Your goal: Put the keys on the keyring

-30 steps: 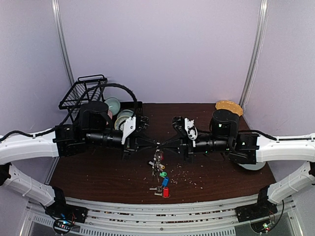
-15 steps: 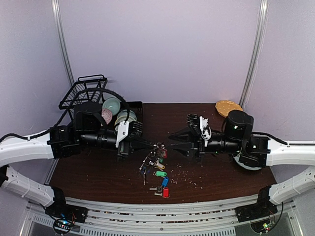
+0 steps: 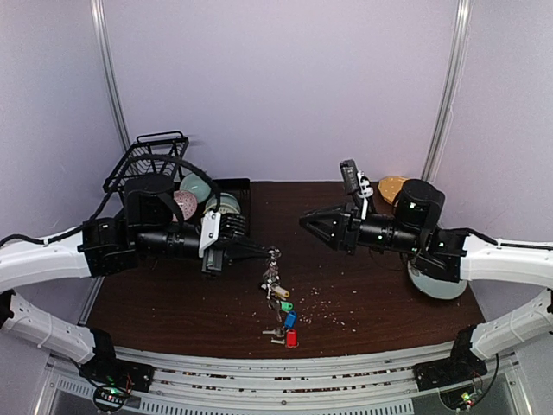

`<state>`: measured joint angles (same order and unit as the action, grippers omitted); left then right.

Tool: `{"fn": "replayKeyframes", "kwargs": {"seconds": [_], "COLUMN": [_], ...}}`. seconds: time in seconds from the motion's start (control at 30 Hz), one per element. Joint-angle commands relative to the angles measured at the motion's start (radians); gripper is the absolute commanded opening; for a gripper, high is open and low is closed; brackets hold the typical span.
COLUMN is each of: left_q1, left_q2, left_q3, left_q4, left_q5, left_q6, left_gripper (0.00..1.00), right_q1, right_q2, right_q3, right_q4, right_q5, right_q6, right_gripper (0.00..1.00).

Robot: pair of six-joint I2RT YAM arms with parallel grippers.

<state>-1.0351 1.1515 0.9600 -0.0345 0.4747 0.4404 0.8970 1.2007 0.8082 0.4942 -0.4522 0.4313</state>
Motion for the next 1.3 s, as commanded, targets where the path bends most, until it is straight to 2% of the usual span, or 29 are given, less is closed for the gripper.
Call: {"fn": "replayKeyframes", "kwargs": {"seconds": [0.0,0.17,0.27,0.37,0.5,0.83,1.27], "left_q1": [-0.001,0.0,0.0,0.0,0.0,-0.001,0.0], "left_q2": [-0.025,-0.027,-0.02,-0.016,-0.012,-0.013,-0.022], "left_q3": [0.03,0.029,0.044,0.048,0.053,0.046,0.034], "left_q4": [0.018,0.008,-0.003,-0.002,-0.007,-0.019,-0.033], "left_q5": [-0.058,-0.101,-0.123,-0.123,-0.119,-0.143,-0.159], "left_q6": [0.114,0.235,0.271,0.287,0.292,0.305,0.309], "left_gripper": [0.0,0.0,0.0,0.0,0.0,0.0,0.0], "right_q1": [0.005,0.01,0.015,0.023,0.024,0.036,0.036], "right_q2": [0.044,0.104,0.15,0.173,0.194,0.255,0.255], "right_q3": [0.109,0.158,0.179,0.153,0.134,0.144,0.159], "right_q4": [-0.181,-0.214,-0.246,-0.171,-0.095,0.03,0.062], "right_q5": [0.022,-0.043,-0.089,-0.159,-0.194,-0.258,-0.277], "right_q6": [0.277,0.361,0.362,0.395,0.429,0.483,0.474], "right_gripper": [0.34,0.42,0.51,0.53,0.46,0.39,0.05]}}
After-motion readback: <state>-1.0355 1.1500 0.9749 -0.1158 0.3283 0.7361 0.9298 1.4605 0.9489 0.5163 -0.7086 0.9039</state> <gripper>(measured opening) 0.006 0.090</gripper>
